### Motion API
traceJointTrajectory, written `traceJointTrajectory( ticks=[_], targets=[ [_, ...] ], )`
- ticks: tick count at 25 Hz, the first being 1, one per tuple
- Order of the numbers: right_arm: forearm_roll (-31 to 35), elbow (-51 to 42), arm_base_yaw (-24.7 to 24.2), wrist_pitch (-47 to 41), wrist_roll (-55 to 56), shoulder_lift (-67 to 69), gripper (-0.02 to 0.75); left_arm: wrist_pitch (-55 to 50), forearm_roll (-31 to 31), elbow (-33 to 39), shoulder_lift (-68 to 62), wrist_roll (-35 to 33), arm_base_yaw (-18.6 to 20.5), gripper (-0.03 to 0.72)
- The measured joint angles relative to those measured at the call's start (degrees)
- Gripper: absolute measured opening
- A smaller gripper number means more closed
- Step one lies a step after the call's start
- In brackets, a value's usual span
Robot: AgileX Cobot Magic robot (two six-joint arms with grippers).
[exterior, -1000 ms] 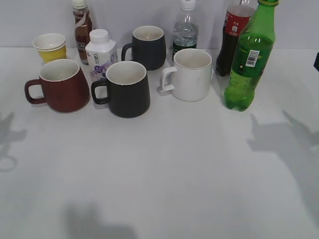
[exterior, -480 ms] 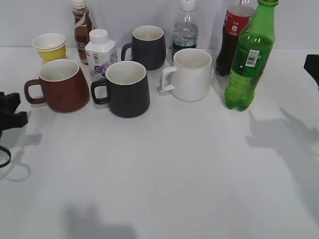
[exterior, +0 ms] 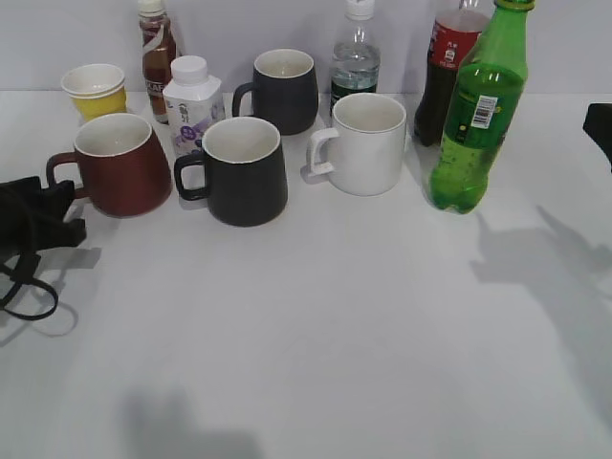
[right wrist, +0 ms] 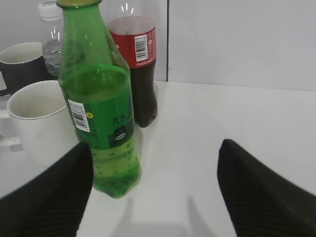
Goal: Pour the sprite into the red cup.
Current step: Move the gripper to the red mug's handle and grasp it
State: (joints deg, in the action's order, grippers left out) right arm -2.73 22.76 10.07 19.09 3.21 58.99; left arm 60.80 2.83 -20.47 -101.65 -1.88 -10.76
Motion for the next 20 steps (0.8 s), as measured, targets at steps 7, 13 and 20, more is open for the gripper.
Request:
traceJointTrajectory(
  ticks=[7, 13, 20],
  targets=[
    [0.0, 0.0, 0.0, 0.1, 0.0, 0.0, 0.586, 0.3, -0.1, -3.8, -2.0, 0.0, 0.0, 0.323],
    [-0.8, 0.0, 0.0, 0.1, 0.0, 0.0, 0.586, -2.6, -0.1, -7.7, -4.3, 0.0, 0.7, 0.312],
    [-1.6, 0.0, 0.0, 0.1, 0.0, 0.0, 0.586, -3.0, -0.7, -11.1, -7.7, 0.0, 1.2, 0.282]
  ],
)
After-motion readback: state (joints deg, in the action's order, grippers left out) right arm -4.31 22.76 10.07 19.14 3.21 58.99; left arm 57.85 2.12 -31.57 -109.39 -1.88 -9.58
